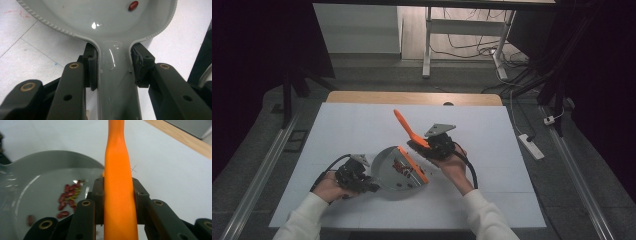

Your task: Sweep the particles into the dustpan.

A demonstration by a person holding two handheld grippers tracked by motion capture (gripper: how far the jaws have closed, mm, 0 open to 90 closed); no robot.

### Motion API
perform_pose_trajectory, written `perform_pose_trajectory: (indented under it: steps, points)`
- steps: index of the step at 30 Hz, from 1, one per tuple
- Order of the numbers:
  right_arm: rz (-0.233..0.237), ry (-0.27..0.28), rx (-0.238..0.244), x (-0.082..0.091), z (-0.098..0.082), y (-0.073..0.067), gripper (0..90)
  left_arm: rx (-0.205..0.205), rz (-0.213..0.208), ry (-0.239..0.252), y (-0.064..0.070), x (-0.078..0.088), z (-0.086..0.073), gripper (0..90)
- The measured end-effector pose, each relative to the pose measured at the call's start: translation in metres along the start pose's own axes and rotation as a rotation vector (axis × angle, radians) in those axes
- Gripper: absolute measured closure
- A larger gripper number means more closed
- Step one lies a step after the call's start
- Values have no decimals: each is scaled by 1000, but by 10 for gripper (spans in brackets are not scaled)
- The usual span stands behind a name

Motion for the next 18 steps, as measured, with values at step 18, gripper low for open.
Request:
perform_pose_trajectory:
  steps: [18]
  points:
    - [-111, -92, -11, -20, -15, 37, 700, 3, 2, -2, 0, -2, 0, 614]
Point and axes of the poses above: each handheld gripper's, and its own axes: x roughly backward along the jaws, z roughly out of its top, y roughly to its right, the point moved 4 cm from there along -x, roughly forward along the jaws, and after that the axes turned 5 degrees about -y, right-handed, at the moved point
